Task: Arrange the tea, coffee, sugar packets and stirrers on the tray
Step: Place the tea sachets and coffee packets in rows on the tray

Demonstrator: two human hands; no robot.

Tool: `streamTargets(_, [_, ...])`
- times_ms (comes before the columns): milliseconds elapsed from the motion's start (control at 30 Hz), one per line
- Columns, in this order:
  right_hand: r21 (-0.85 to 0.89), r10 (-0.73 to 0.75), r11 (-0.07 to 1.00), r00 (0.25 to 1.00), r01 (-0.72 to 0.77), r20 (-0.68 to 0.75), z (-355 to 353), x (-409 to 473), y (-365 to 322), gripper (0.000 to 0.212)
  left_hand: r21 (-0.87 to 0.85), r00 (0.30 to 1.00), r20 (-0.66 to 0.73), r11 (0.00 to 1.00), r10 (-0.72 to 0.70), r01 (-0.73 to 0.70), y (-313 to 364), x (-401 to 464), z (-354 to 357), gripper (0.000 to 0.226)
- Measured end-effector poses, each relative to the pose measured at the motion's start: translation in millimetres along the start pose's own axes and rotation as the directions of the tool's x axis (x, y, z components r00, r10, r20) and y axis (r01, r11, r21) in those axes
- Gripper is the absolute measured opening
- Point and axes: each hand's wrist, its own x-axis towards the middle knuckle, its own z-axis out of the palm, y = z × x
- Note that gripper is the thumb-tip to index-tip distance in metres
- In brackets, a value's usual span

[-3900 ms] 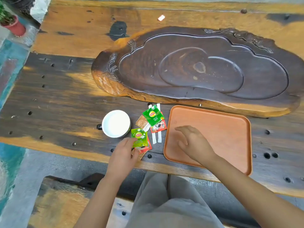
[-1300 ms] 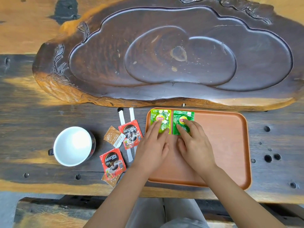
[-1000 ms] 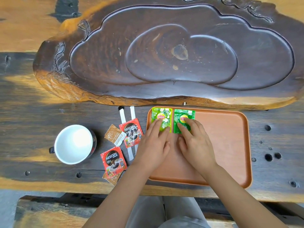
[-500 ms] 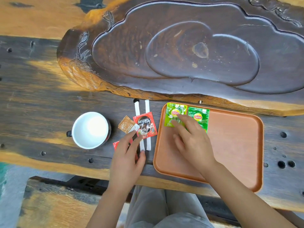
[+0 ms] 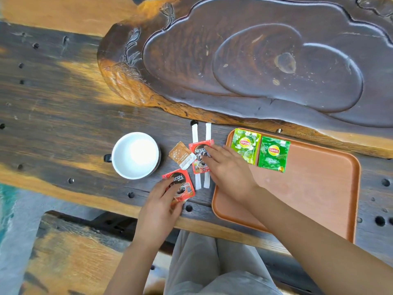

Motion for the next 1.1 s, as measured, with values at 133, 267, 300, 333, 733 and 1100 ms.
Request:
streamTargets(133, [0.042, -0.071, 0.996, 0.991, 0.076, -0.113, 1.5, -4.9, -3.2, 0.028, -0.073, 0.995, -0.093, 0.997, 0.018, -0.025, -2.7, -3.6, 1.1, 0.028])
streamTargets(267, [0.090, -0.097, 0.989, 0.971, 0.119, -0.216, -4.0, -12.3, -7.1, 0.019, -0.123, 0.974, -0.225, 0.991, 0.023, -0.052, -1.6, -9.3, -5.9, 0.029])
streamTargets(300, [0.101, -0.090, 0.988, 0.967, 0.116, -0.239, -7.4, -15.4, -8.6, 0.018, -0.124, 0.967, -0.254, 0.990, 0.027, -0.060, -0.4, -10.7, -8.6, 0.029])
streamTargets(333, [0.119, -0.074, 0.987, 0.962, 0.108, -0.262, -11.4, -18.7, -10.4, 0.017, -0.124, 0.959, -0.283, 0.990, 0.030, -0.067, 1.6, -11.9, -11.8, 0.028])
streamTargets(733, [0.291, 0.281, 0.942, 0.866, -0.167, -0.414, -64.9, -89.7, -2.6, 0.016, -0.198, 0.904, -0.387, 0.942, 0.180, -0.272, 64.5, 17.5, 0.9, 0.021])
streamTargets(1100, [0.232, 0.301, 0.940, 0.928, -0.251, -0.218, -23.4, -155.6, 12.9, 0.016, -0.050, 0.894, -0.127, 0.898, 0.429, -0.438, 71.1, 14.3, 51.2, 0.022])
